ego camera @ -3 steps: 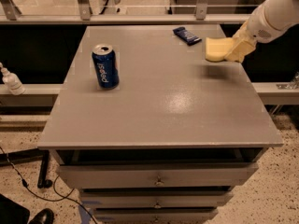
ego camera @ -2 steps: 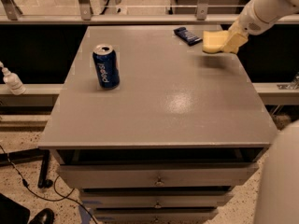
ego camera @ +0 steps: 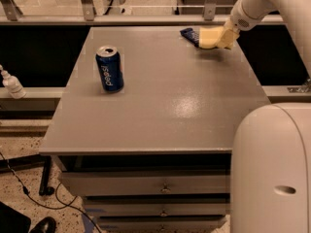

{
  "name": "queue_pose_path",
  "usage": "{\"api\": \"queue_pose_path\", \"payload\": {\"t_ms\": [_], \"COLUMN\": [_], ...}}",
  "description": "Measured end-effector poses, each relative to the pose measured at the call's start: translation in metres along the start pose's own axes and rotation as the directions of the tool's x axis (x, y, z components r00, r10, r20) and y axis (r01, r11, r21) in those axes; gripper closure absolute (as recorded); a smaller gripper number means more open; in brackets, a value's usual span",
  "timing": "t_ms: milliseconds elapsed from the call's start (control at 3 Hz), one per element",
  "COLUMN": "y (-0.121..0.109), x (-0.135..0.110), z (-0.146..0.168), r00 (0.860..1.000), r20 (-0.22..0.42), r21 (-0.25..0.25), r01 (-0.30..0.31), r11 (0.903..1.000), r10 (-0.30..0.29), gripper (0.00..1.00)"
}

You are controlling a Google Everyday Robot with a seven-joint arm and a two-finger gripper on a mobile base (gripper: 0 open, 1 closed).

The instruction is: Move sponge near rxbar blueberry

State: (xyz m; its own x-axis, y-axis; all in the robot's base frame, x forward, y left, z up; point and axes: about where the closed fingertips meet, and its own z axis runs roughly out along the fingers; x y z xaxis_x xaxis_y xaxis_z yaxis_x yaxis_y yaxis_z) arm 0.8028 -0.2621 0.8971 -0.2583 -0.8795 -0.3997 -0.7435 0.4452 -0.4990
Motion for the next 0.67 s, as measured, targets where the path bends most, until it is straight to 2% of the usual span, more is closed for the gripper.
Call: {"api": "queue_pose_path", "payload": {"t_ms": [333, 667], "y": [0.0055, 0.0070], "x": [-0.0091, -0.0107], "z": [0.0150, 0.0229], "r00": [1.000, 1.000], "r20": [-0.010, -0.018], "r21": [-0.028, -0.041], "r01": [0.010, 0.015], "r11": [0.9995, 0.9991], "r10": [-0.011, -0.016], "gripper": [0.83, 0.59]}}
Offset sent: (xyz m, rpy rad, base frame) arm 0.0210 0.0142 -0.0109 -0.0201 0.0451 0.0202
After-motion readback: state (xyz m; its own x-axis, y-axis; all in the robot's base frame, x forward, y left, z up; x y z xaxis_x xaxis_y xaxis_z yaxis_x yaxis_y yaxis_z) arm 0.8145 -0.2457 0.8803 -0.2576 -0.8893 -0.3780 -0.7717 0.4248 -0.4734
